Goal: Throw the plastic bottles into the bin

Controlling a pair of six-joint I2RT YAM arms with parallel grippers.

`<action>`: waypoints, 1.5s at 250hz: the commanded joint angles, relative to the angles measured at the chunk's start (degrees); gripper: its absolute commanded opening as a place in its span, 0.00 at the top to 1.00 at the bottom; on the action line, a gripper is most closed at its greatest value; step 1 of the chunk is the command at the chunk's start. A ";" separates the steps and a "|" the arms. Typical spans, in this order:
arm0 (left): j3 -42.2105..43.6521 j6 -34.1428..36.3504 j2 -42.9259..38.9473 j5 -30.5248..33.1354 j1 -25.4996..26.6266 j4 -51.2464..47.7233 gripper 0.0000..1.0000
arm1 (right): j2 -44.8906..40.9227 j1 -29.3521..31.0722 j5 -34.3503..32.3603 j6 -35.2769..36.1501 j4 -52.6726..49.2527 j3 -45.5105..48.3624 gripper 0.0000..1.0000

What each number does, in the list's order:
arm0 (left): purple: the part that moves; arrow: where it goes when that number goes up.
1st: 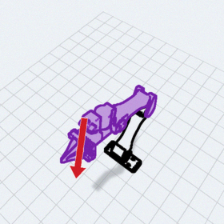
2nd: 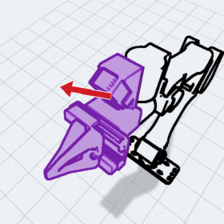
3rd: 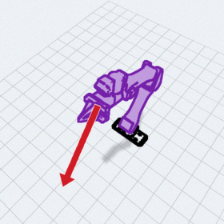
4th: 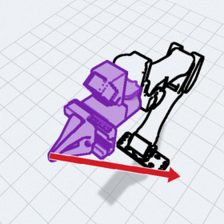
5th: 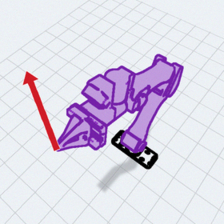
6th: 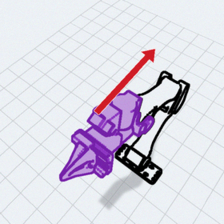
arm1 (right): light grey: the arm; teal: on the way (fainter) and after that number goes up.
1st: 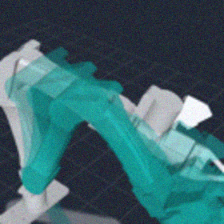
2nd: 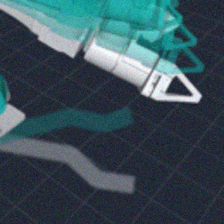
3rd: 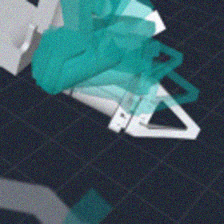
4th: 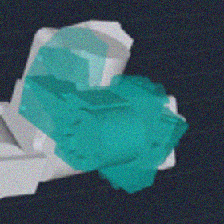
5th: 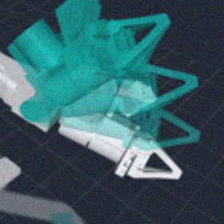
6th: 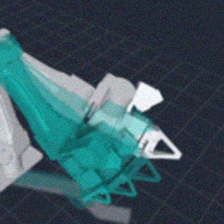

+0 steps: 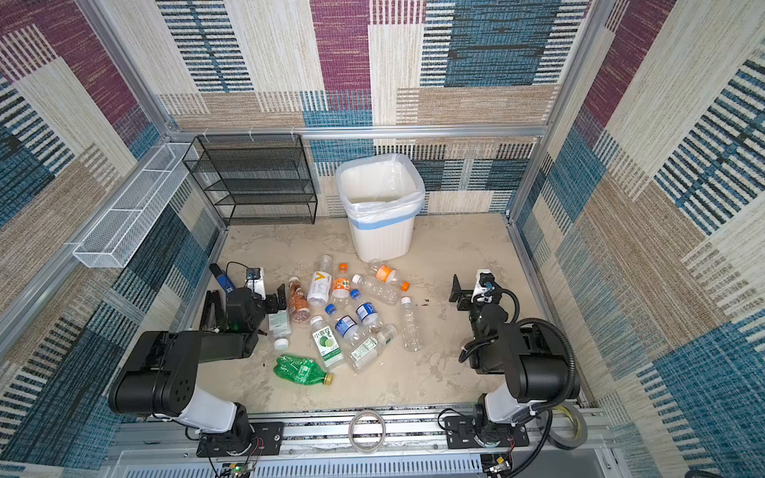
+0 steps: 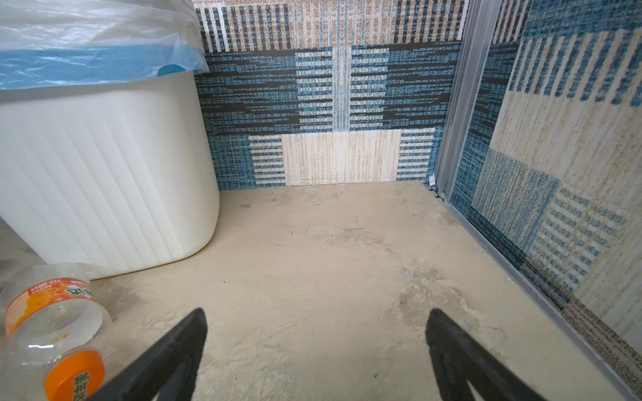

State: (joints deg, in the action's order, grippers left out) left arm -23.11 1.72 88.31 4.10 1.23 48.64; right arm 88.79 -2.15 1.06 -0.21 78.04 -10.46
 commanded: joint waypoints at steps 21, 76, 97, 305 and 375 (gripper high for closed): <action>-0.09 1.11 -0.25 -0.82 -0.09 0.62 0.01 | -0.20 0.06 0.43 -0.32 0.75 0.09 0.01; -0.27 1.08 -0.16 -1.15 -0.27 0.25 0.01 | -0.19 0.00 0.43 -0.33 0.72 0.11 0.01; -0.29 1.06 -0.16 -1.28 -0.36 0.18 0.01 | -0.20 0.02 0.38 -0.32 0.63 0.00 0.01; -1.97 -0.02 0.19 -4.63 -2.07 -2.55 0.05 | -0.11 -0.04 0.44 -0.50 0.18 -0.24 0.02; -6.61 -0.28 -7.87 1.32 -0.53 -16.69 0.25 | -9.63 -0.02 -2.28 -0.59 -27.31 -12.24 0.14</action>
State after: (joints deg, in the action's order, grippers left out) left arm -25.54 1.65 85.36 -0.14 -0.36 41.43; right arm 84.12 -2.22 1.02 -0.25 68.03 -15.51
